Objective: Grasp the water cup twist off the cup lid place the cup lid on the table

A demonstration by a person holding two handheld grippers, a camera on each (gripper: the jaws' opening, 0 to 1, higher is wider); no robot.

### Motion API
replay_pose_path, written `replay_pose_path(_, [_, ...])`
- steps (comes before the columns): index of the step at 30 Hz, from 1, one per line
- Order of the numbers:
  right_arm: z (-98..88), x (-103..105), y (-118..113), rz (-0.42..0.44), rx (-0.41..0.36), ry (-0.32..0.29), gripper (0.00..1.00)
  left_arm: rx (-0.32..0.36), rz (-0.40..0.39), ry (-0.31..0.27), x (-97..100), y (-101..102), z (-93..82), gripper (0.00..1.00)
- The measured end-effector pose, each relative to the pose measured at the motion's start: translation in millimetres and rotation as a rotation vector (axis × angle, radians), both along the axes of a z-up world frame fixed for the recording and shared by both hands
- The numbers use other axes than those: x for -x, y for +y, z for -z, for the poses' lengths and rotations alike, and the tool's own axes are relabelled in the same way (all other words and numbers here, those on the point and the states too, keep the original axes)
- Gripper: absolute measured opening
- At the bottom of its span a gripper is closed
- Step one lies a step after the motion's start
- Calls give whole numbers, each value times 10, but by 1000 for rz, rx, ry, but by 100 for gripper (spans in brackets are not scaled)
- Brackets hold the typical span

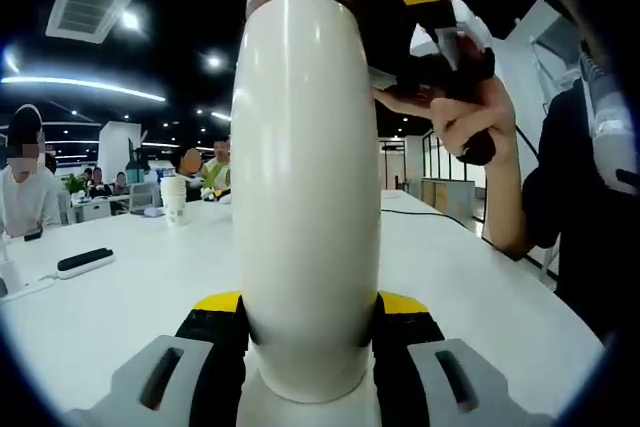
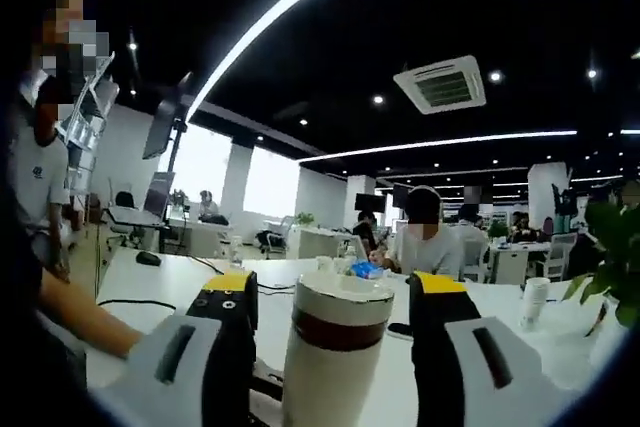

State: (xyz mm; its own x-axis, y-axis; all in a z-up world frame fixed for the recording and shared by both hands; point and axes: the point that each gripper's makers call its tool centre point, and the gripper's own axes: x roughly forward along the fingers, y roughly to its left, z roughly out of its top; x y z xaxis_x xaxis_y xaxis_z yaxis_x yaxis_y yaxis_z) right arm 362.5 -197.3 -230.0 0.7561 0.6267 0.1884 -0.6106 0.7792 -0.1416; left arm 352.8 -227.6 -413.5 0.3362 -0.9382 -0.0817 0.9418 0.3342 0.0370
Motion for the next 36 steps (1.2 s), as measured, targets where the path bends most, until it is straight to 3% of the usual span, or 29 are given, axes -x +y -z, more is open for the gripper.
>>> replay_pose_path(4, [66,-82,-24,-3,8,21,48,1,1,1,-50,44,5,50])
replay_pose_path(10, [70,-75,6,-100,-3,30,46,2,3,3,-94,78,10,50])
replay_pose_path(19, [91,-87,84,-468,9,81,46,3,-1,10,-144,115,18,50])
replay_pose_path(23, [97,-63,113,-597,49,68,46,2,-1,9,-156,122,20,50])
replay_pose_path(30, [105,-44,111,-649,57,51,47,1,0,4,-157,121,22,50])
replay_pose_path(34, [117,-42,96,-584,42,82,48,1,1,4,-160,122,23,50])
replay_pose_path(36, [95,10,105,-561,23,77,60,0,1,2,-159,122,25,50])
